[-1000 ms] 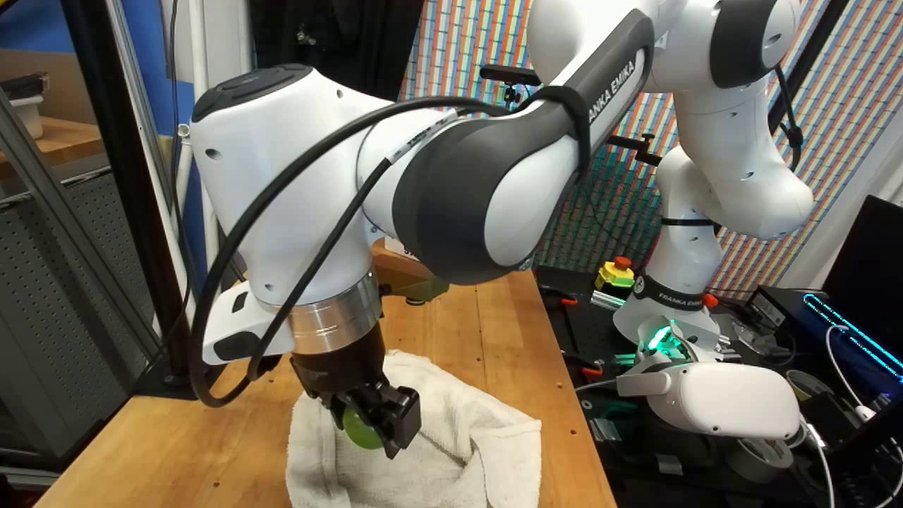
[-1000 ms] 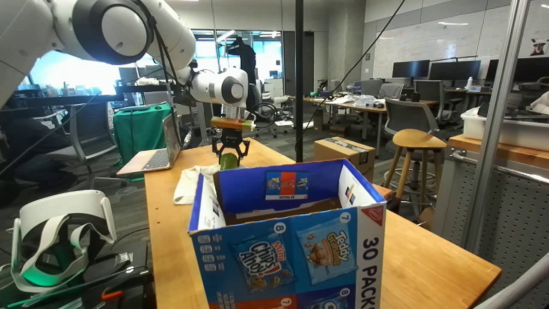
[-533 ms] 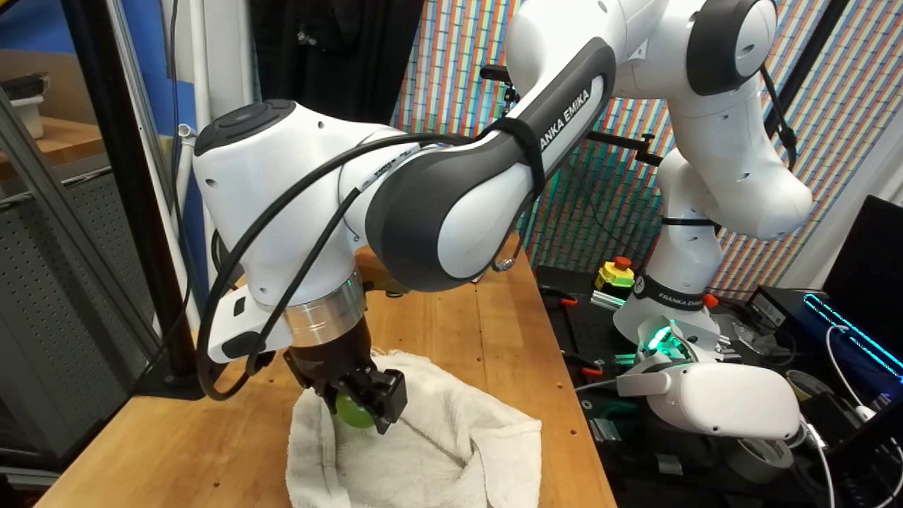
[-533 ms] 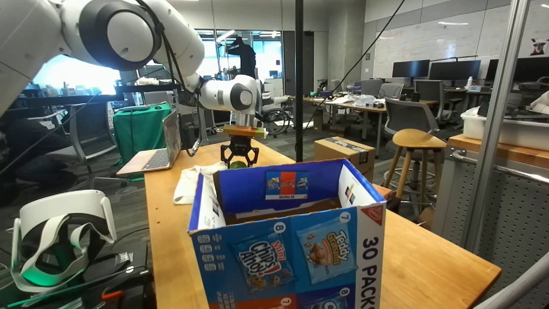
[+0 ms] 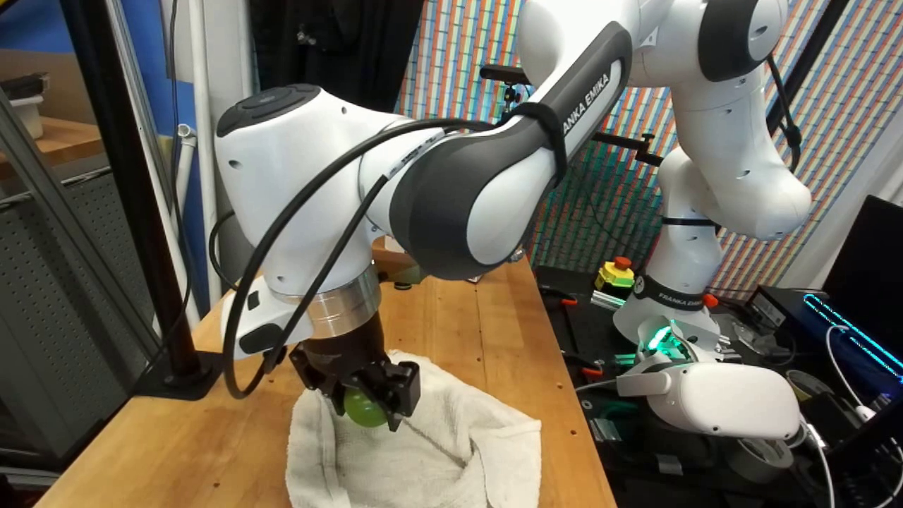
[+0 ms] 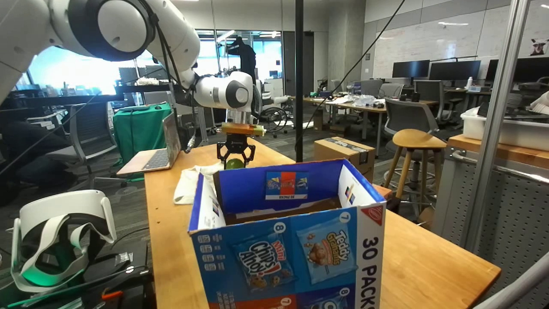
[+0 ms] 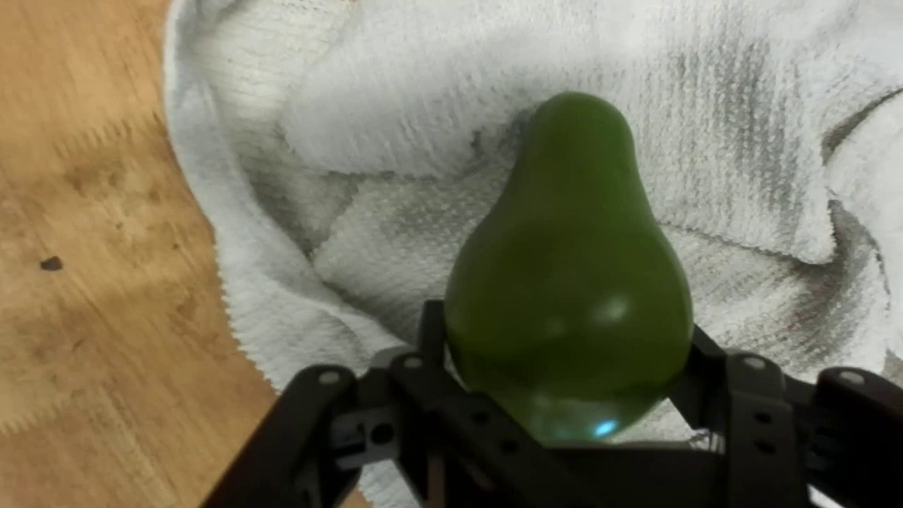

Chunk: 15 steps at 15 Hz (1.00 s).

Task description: Put the green object in the towel then put it in the box

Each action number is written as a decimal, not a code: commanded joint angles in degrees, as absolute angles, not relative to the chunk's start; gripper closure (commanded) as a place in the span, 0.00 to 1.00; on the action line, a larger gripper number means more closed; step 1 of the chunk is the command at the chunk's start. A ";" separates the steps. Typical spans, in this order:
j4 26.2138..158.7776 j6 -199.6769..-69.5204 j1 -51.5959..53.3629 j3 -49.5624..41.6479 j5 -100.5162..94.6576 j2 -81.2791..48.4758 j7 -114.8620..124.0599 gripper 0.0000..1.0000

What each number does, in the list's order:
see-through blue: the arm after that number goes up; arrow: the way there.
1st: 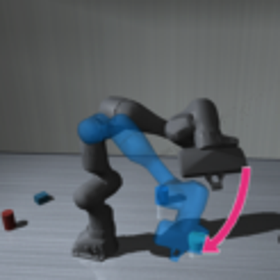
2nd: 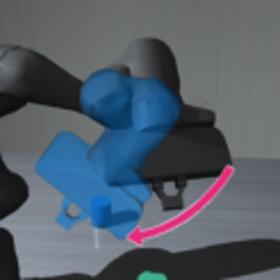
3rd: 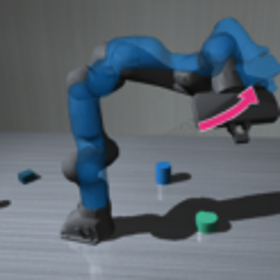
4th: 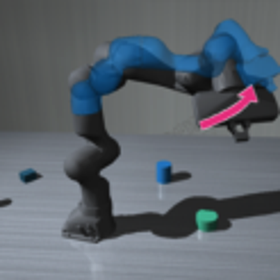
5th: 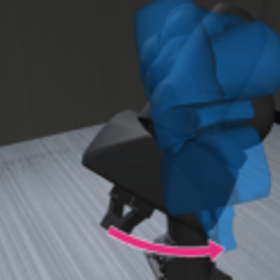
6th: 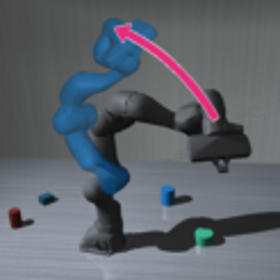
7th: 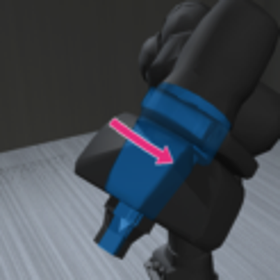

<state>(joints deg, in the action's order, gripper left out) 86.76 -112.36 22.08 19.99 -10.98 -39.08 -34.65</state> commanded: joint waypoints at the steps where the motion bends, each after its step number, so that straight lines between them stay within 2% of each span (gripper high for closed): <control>1: 91.56 -112.69 21.30 21.71 -9.53 -34.77 -36.46 0.54; 7: 91.15 -109.28 22.66 23.81 -7.13 -34.95 -36.07 0.54; 8: 90.89 -108.67 22.71 23.96 -6.80 -35.00 -36.08 0.07; 10: 90.72 -108.46 22.92 23.80 -6.67 -34.84 -35.64 0.01; 15: 91.86 -110.52 21.16 21.19 -8.47 -32.03 -34.89 0.00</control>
<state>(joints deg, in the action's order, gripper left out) 90.43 -109.77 22.82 22.93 -7.82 -35.36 -34.94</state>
